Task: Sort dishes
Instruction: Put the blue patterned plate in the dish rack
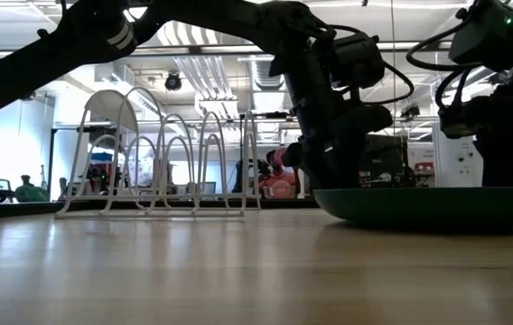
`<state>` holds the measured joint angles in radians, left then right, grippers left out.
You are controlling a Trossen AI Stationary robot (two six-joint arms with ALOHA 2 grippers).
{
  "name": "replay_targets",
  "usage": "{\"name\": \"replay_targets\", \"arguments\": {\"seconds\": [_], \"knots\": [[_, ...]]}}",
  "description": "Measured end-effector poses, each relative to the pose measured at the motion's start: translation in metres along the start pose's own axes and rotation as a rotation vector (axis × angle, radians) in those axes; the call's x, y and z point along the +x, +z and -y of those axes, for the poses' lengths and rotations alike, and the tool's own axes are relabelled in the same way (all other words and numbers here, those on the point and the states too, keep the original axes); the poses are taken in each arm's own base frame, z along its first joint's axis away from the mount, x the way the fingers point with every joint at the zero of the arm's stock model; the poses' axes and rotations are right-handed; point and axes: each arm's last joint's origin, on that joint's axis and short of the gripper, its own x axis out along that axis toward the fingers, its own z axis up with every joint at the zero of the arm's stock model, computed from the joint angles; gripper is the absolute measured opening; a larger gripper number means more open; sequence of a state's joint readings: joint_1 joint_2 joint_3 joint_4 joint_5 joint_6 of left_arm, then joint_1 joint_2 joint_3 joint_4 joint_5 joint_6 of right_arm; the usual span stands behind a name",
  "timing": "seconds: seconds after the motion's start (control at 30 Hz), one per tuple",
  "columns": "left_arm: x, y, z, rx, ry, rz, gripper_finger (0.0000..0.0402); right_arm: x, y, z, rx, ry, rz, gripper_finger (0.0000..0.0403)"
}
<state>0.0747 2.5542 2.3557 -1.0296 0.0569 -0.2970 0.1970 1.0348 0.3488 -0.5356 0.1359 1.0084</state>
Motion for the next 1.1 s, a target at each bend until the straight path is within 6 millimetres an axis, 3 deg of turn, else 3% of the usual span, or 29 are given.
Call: {"name": "replay_targets", "arguments": {"seconds": [1.1], "knots": [[-0.0098, 0.0064, -0.0071, -0.007, -0.052, 0.03, 0.0155, 0.0025, 0.0021, 0.0025, 0.003, -0.054, 0.106, 0.0]]}}
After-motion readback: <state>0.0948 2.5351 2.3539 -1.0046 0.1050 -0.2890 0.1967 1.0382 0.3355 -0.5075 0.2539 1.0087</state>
